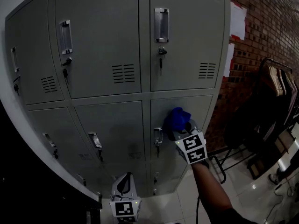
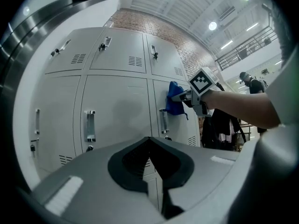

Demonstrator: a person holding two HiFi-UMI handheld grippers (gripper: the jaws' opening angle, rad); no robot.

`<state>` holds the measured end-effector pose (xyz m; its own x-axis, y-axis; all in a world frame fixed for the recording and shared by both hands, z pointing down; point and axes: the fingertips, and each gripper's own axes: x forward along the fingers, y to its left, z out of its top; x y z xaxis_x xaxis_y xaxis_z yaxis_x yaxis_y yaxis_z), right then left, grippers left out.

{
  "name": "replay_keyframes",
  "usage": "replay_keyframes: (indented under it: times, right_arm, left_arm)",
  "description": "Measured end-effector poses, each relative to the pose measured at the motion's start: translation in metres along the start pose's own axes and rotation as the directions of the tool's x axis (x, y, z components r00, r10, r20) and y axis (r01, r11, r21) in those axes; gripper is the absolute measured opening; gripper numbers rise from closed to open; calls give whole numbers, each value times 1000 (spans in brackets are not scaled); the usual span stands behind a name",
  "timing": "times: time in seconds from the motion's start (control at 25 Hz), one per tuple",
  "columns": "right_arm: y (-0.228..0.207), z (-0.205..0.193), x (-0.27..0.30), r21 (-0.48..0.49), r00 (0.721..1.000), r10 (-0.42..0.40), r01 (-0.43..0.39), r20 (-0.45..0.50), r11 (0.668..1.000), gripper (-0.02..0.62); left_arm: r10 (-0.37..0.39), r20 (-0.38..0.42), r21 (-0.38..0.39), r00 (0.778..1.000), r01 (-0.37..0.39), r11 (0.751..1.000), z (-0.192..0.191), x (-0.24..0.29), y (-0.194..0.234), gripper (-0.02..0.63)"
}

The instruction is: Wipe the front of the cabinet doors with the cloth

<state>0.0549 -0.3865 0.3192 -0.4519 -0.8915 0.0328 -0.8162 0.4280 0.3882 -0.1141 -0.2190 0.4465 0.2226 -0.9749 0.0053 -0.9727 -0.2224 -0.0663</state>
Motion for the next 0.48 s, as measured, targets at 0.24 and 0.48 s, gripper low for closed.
replay_keyframes:
  times: [0.24, 0.48]
  right_arm:
    - [-51, -21, -19, 6, 996, -88, 88, -15, 996, 84]
    - [-95, -41, -37, 10, 982, -188, 188, -34, 982, 89]
  left_arm:
    - [-26, -20, 1, 999, 26, 1000, -2, 3, -9, 12]
    - [-41, -18, -1, 999, 41, 999, 6, 4, -17, 12]
